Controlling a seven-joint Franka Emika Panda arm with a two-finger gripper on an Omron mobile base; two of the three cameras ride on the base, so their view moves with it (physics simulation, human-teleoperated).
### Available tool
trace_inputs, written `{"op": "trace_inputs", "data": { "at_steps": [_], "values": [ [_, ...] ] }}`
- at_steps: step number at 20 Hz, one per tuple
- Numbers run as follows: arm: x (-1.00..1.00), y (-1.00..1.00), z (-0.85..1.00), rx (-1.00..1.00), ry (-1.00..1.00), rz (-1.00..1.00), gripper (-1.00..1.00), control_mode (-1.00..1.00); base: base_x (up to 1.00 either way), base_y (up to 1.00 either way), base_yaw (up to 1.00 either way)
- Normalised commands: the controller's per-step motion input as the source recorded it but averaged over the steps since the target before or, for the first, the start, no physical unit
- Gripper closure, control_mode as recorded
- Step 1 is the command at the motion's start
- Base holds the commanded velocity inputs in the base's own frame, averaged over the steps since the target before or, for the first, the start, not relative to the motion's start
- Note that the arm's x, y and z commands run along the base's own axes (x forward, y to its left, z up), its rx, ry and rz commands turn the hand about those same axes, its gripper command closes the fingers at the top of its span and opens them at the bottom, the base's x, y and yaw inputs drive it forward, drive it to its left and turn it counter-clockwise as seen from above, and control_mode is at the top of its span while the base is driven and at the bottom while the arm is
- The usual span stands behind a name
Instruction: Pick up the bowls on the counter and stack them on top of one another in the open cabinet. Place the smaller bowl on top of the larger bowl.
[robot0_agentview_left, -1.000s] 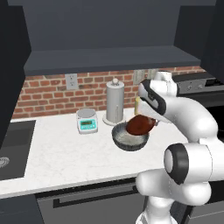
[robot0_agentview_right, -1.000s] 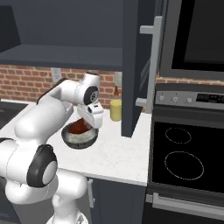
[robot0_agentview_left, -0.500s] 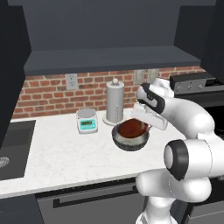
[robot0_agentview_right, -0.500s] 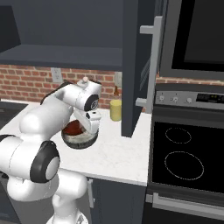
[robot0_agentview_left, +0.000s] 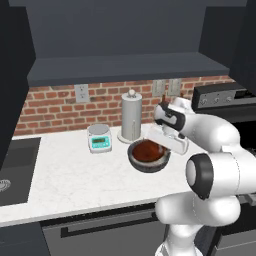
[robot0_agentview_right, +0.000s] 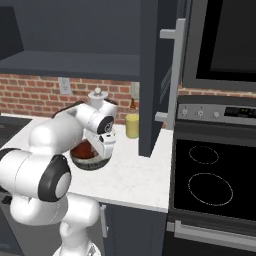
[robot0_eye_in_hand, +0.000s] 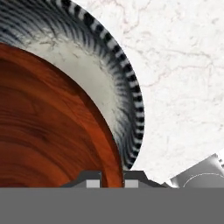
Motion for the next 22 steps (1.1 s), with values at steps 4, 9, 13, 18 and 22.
{"op": "trace_inputs", "data": {
  "at_steps": [4, 9, 13, 18, 22],
  "values": [
    [0.09, 0.0, -0.28, 0.01, 0.0, 0.0, 1.0, -1.0, 0.0, 0.0, 0.0],
    [0.13, 0.0, -0.12, 0.05, 0.0, 0.0, 1.0, -1.0, 0.0, 0.0, 0.0],
    [0.01, 0.0, 0.0, 0.02, 0.0, 0.0, -1.0, -1.0, 0.0, 0.0, 0.0],
    [0.05, 0.01, 0.17, 0.0, 0.0, 0.0, -1.0, -1.0, 0.0, 0.0, 0.0],
    [0.04, -0.1, 0.07, 0.0, -0.01, 0.0, -1.0, -1.0, 0.0, 0.0, 0.0]
  ]
}}
